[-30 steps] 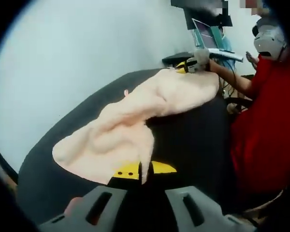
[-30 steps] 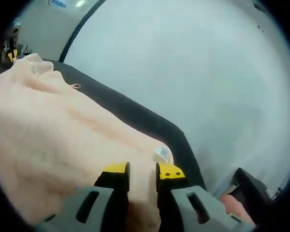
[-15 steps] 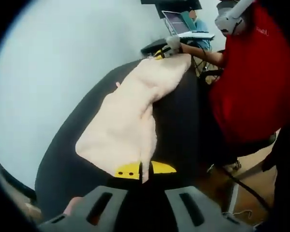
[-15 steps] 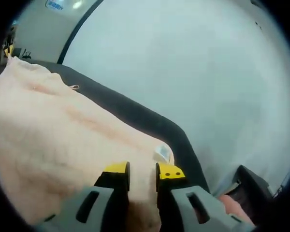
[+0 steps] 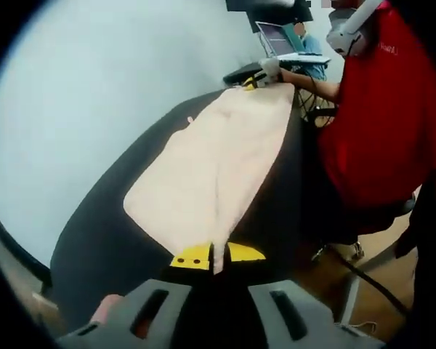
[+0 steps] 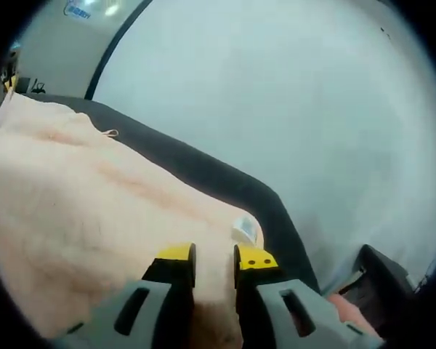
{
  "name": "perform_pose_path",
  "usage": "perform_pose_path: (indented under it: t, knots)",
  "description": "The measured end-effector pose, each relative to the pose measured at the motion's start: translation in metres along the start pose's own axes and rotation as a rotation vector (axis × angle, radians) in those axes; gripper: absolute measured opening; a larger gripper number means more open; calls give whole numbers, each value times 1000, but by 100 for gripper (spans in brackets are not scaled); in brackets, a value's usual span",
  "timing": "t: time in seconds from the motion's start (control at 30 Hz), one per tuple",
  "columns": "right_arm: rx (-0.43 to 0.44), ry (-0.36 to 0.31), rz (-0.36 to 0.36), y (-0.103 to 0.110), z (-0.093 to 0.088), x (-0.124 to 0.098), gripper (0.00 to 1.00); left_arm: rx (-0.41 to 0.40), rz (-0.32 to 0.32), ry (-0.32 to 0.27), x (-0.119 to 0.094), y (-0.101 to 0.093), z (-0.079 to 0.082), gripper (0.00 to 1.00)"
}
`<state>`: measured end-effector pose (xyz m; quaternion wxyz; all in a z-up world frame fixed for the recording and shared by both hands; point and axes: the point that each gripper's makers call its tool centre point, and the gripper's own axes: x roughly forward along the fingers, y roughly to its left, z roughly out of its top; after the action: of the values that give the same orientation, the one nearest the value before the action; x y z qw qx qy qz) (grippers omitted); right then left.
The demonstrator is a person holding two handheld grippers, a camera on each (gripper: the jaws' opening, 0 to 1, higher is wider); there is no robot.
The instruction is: Fold the towel on the table until its edges align and the towel forms a compact rectangular stack.
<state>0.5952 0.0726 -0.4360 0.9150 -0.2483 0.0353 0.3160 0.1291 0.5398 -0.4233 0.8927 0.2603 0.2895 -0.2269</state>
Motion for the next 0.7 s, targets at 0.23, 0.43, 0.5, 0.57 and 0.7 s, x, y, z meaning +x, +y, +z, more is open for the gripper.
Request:
perform_pose_path:
  t: [0.23, 0.43, 0.5, 0.57, 0.7]
  knots:
    - [4, 0, 1, 0, 0, 1, 18, 46, 28, 147, 14, -9, -26, 15]
    - [-11, -6, -2, -1, 3, 0, 18, 81, 51, 162, 16, -8, -24, 18]
    - [-13, -12, -2, -1, 4, -1, 18, 79, 65, 159, 15, -9, -23, 18]
    - [-12, -3, 4, 1, 2, -1, 18, 72, 87, 154, 13, -8, -24, 19]
    - [-13, 1, 1, 1, 1, 0, 18, 55, 130, 165, 7, -9, -22, 26]
